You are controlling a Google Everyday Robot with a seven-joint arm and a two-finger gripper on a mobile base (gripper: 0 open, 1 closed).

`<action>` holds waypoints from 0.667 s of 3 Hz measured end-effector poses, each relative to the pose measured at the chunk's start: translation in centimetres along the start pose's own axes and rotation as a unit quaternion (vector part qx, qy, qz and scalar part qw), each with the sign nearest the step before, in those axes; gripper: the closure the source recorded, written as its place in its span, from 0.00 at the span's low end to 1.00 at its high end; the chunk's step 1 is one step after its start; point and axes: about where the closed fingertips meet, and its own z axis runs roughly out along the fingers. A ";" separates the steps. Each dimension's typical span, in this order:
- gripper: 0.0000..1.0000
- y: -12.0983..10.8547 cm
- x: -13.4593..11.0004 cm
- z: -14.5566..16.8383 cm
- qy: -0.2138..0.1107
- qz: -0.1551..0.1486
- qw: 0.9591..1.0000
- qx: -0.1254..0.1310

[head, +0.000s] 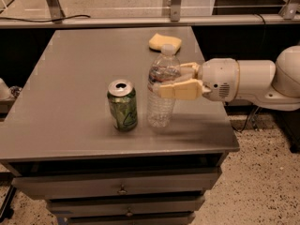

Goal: Move water bottle near green can

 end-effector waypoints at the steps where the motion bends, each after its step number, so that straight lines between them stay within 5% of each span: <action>1: 1.00 0.0 1.0 -0.4 0.006 -0.009 1.000 -0.008; 2: 1.00 0.3 1.5 0.0 0.011 -0.021 0.999 -0.031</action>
Offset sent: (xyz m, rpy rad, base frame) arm -0.0077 0.0009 -0.0213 -0.0320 -0.0522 0.1389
